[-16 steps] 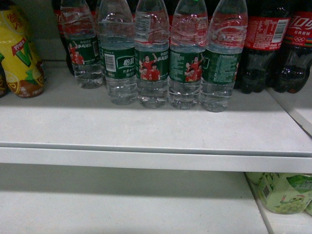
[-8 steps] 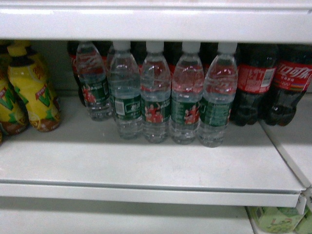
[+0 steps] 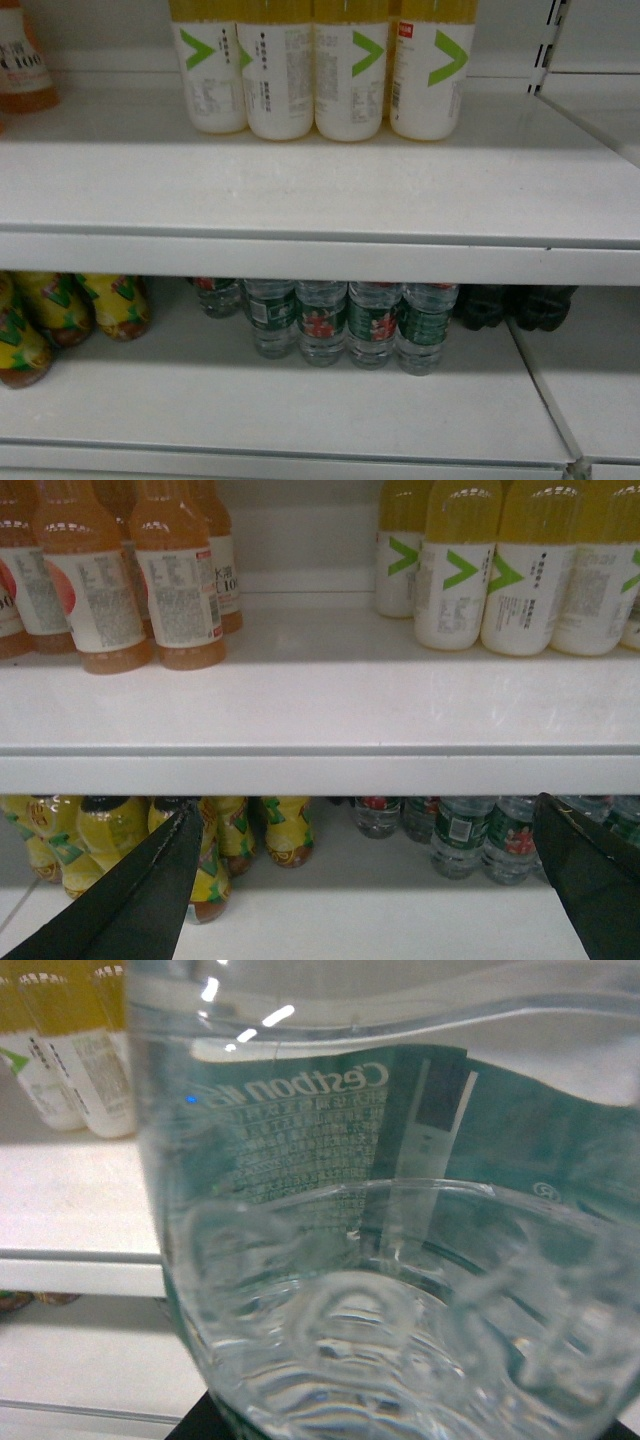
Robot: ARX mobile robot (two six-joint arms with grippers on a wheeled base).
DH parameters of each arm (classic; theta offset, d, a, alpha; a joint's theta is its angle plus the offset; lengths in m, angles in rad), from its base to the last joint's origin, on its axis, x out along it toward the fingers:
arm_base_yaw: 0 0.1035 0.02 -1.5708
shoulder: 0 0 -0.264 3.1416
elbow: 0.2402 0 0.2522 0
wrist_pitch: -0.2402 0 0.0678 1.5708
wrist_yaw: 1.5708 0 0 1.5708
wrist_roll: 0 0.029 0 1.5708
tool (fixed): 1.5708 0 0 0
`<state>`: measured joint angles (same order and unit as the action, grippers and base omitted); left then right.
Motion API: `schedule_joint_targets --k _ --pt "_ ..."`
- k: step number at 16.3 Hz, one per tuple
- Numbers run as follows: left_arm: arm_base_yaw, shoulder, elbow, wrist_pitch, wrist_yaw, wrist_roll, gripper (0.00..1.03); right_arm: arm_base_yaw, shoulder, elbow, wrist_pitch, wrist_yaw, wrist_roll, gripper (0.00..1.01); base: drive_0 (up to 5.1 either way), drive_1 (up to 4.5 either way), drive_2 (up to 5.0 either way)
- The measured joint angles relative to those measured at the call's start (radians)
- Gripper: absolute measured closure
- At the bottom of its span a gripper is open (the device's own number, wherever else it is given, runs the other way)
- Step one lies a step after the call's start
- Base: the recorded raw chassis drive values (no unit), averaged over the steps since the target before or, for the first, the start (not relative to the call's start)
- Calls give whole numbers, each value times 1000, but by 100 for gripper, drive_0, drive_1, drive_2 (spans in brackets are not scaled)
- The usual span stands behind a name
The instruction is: Move water from second to third shelf
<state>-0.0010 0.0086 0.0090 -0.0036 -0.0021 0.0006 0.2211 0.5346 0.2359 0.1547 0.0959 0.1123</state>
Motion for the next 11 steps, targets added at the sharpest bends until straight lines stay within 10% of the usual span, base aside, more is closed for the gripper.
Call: schedule_joint_targets --k 11 --pt "0 0 0 0 3 0 5 -5 0 3 2 5 2 62 0 0 0"
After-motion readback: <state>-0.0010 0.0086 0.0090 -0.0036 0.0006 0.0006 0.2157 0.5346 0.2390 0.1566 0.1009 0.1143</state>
